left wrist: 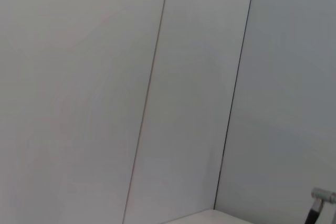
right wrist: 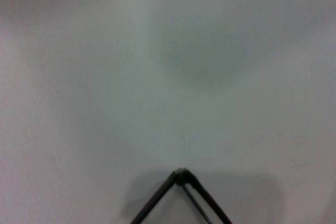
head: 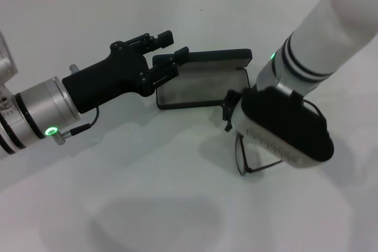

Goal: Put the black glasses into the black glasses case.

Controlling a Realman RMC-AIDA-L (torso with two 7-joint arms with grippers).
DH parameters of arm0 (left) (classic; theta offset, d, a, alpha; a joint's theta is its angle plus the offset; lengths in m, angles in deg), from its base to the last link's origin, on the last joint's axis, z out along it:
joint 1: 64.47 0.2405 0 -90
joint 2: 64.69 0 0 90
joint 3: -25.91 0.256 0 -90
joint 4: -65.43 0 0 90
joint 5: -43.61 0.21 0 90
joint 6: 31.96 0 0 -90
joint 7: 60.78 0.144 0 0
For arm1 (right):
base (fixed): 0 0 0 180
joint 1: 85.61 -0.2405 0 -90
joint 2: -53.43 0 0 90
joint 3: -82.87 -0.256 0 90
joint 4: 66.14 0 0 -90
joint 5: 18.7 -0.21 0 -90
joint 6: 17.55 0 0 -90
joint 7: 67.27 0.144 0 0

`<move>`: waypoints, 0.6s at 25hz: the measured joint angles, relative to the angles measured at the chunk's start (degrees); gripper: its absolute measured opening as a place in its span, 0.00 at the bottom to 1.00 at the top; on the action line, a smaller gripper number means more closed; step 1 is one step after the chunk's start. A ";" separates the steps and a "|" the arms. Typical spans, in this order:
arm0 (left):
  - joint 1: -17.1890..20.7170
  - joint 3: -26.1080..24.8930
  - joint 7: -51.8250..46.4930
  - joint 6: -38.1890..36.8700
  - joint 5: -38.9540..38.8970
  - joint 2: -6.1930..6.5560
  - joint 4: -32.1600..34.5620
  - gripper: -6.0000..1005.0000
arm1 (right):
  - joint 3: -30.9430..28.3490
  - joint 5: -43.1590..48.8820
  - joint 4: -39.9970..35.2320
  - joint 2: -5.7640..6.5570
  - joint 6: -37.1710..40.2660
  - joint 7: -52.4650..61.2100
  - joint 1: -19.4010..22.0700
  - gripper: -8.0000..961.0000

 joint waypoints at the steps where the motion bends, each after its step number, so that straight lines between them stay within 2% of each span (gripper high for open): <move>1: 0.01 0.00 -0.01 0.00 0.00 0.02 0.00 0.51 | -0.90 0.02 -0.26 0.00 0.48 -0.01 0.10 0.38; 3: 0.06 0.00 -0.09 0.00 0.00 0.05 0.01 0.51 | -3.73 0.10 -0.70 0.04 2.51 -0.06 0.23 0.32; 6: 0.14 0.01 -0.20 0.00 0.00 0.05 0.01 0.51 | -14.50 -0.82 -2.17 0.19 9.18 -1.26 1.50 0.21; 7: 0.15 0.00 -0.23 0.01 0.00 0.06 0.00 0.51 | -16.32 -1.00 -2.46 0.23 10.21 -1.63 1.97 0.18; 10: 0.17 0.00 -0.33 -0.01 0.02 0.13 0.03 0.51 | -27.31 -3.32 -5.85 0.40 14.45 -4.09 6.04 0.13; 15: -0.13 0.00 -0.33 -0.90 0.01 0.43 0.06 0.51 | -37.95 -12.14 -11.51 0.43 12.27 -5.18 15.25 0.12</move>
